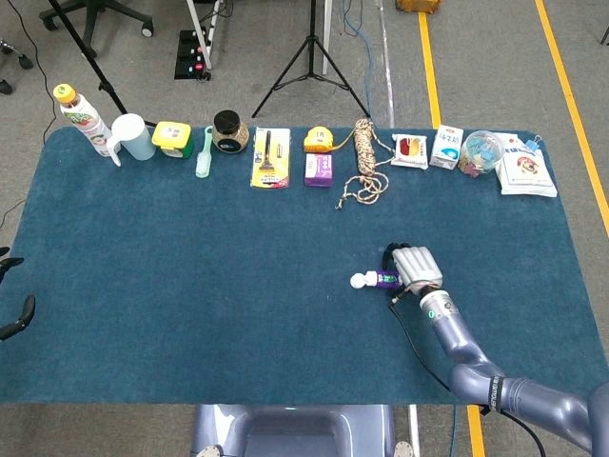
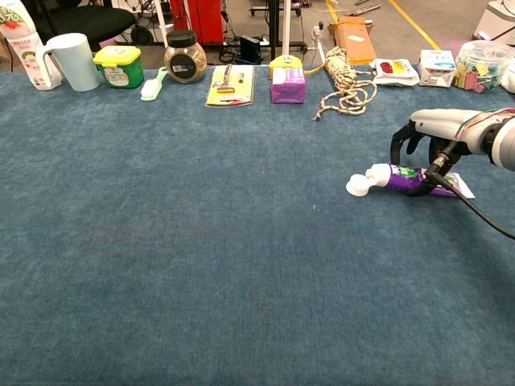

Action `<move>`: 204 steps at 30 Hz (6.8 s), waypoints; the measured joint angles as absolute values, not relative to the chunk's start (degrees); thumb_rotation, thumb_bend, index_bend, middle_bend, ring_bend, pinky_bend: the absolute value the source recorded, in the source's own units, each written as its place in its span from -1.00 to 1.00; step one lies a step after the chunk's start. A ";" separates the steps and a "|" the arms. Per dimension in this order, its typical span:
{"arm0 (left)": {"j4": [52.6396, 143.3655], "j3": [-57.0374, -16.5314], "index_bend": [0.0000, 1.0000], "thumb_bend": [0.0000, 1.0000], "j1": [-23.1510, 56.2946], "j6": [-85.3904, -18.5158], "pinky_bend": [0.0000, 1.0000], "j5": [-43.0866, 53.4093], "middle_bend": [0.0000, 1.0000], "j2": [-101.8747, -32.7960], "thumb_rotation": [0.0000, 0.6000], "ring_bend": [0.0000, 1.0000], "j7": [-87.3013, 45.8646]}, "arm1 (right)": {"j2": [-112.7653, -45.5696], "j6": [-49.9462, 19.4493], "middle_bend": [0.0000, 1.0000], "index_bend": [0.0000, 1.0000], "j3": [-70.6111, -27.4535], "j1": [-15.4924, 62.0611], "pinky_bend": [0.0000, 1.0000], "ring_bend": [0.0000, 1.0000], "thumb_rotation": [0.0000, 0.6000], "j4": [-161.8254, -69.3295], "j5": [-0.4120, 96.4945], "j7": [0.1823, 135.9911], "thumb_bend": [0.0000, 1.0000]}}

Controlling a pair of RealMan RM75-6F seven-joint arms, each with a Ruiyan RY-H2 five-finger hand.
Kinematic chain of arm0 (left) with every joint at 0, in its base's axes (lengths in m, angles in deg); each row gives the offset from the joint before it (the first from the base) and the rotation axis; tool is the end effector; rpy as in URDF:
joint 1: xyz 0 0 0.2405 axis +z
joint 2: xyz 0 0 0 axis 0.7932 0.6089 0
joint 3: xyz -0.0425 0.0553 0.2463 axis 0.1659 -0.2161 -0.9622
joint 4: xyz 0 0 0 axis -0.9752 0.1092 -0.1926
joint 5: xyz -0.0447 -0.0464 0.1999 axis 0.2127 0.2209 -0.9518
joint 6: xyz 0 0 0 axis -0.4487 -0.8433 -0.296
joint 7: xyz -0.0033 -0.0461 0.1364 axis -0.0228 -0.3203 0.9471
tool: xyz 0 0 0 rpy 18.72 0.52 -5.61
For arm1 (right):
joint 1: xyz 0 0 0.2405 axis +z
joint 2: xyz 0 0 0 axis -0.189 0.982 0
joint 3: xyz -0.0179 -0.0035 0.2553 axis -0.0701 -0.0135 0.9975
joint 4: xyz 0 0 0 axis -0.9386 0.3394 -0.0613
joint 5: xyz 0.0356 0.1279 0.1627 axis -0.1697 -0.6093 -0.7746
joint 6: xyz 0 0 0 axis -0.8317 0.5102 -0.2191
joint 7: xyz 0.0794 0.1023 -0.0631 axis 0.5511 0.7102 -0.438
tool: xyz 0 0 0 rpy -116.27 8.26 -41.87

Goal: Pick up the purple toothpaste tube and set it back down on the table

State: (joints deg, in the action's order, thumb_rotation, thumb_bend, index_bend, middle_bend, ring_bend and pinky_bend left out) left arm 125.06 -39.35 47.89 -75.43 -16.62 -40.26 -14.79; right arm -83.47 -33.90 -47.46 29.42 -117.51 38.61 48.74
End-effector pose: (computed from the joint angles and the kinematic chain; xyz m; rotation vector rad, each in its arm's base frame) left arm -0.2948 0.1875 0.2066 -1.3300 -0.7631 -0.8485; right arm -0.2147 -0.3651 -0.0077 1.7411 -1.1530 0.7082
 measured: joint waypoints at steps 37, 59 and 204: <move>126.22 -39.35 -0.57 -0.17 47.73 -75.84 -0.58 -16.93 -0.65 -39.88 0.41 -0.66 -13.82 | -81.34 -32.49 -0.03 0.21 -45.58 26.39 0.28 0.07 1.00 -117.68 45.03 68.71 -0.45; 128.03 -39.03 -0.57 -0.17 45.87 -74.67 -0.58 -18.66 -0.65 -39.98 0.41 -0.66 -11.89 | -84.28 -17.10 0.50 0.46 -49.51 22.88 0.91 0.65 1.00 -110.48 64.88 76.09 -0.46; 129.47 -37.05 -0.85 -0.18 -24.13 -27.27 -0.58 24.43 -0.73 -60.56 -0.60 -0.79 -1.99 | -81.90 -16.00 0.59 0.54 -46.20 25.12 0.97 0.76 1.00 -128.61 54.47 51.61 -0.46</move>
State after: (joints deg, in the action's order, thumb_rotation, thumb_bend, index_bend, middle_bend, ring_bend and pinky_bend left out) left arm 129.47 -37.05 -24.13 -27.27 24.43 -60.56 -1.99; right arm -81.90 -16.00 -46.20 25.12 -128.61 54.47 51.61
